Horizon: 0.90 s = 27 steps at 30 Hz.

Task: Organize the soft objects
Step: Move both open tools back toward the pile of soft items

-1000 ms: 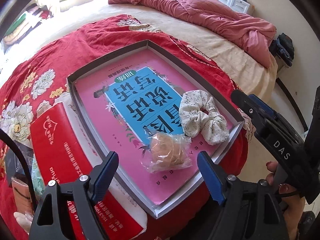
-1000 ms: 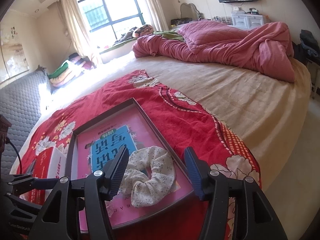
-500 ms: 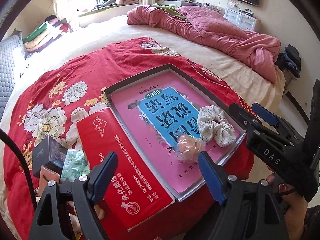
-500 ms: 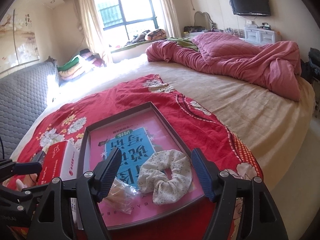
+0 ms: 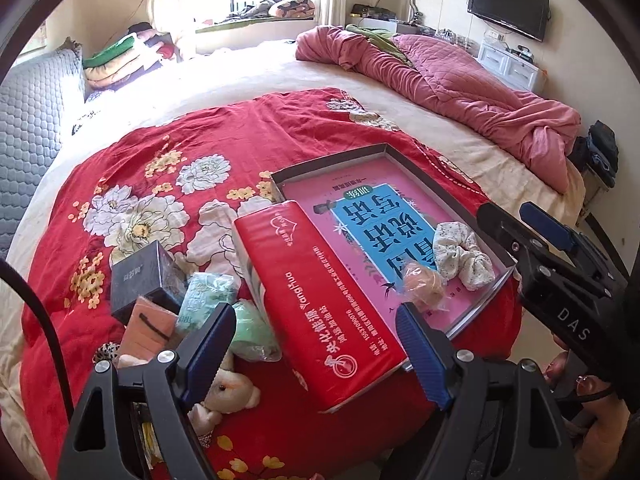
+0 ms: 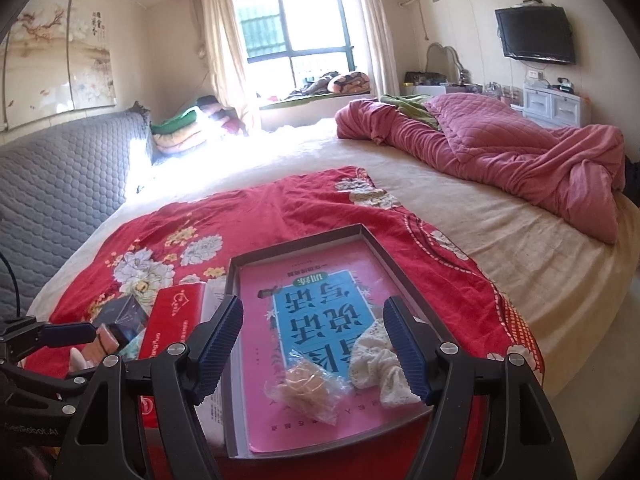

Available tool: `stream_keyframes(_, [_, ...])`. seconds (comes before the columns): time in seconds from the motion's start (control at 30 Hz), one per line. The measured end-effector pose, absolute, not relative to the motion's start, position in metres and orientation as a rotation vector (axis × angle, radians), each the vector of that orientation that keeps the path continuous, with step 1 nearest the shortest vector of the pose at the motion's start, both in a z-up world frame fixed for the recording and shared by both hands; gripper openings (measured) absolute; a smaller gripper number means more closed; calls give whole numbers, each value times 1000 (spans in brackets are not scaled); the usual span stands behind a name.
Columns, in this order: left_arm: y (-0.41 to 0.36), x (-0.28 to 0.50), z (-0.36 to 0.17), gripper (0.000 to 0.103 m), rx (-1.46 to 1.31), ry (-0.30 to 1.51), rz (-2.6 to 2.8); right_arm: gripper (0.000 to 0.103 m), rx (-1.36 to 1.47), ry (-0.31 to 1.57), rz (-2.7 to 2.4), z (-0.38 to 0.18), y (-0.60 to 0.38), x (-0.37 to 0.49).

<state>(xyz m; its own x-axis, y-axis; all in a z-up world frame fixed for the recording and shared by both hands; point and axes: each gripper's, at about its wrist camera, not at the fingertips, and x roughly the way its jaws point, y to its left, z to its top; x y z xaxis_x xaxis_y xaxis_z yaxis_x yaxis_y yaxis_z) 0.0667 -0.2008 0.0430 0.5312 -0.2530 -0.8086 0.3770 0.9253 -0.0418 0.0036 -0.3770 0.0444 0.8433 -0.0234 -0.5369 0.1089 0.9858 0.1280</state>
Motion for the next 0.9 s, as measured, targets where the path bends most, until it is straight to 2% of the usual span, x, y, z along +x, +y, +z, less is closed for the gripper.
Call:
stream_keyframes(0.4, [-149,54,45,82,94,937,-306,74,95,553,4,62,-336,-2])
stream_keyframes(0.9, [-39,47,49,82,-26,930,-136,75,11,554,162,74,-266,-5])
